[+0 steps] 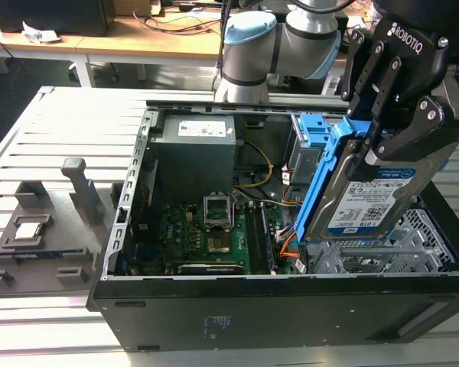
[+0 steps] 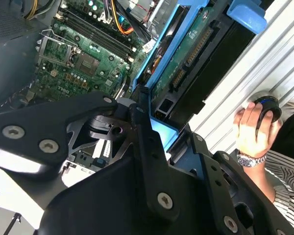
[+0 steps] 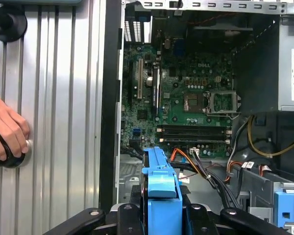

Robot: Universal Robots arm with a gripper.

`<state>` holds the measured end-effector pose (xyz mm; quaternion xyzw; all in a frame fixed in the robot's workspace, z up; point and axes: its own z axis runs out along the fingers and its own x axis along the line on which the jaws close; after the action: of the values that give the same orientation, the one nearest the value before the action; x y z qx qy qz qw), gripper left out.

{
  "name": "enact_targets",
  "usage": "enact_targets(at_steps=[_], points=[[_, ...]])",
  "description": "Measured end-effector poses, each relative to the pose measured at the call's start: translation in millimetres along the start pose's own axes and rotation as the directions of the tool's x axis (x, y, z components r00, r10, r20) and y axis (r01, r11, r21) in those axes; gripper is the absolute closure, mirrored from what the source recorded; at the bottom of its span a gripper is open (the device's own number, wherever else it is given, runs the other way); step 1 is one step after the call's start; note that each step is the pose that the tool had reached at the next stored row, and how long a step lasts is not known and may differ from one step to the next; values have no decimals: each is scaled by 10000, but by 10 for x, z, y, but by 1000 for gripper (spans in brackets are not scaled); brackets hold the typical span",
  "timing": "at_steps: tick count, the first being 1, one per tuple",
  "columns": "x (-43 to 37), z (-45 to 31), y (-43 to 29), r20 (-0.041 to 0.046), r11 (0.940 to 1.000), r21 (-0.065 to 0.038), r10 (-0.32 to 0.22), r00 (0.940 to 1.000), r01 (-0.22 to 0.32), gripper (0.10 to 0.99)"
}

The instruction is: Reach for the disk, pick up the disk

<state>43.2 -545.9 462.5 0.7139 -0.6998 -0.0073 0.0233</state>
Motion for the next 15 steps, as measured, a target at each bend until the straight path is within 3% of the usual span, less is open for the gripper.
enact_targets(at_steps=[15], points=[[7, -1, -327, -24, 10000, -14, 1, 10000, -1, 718]])
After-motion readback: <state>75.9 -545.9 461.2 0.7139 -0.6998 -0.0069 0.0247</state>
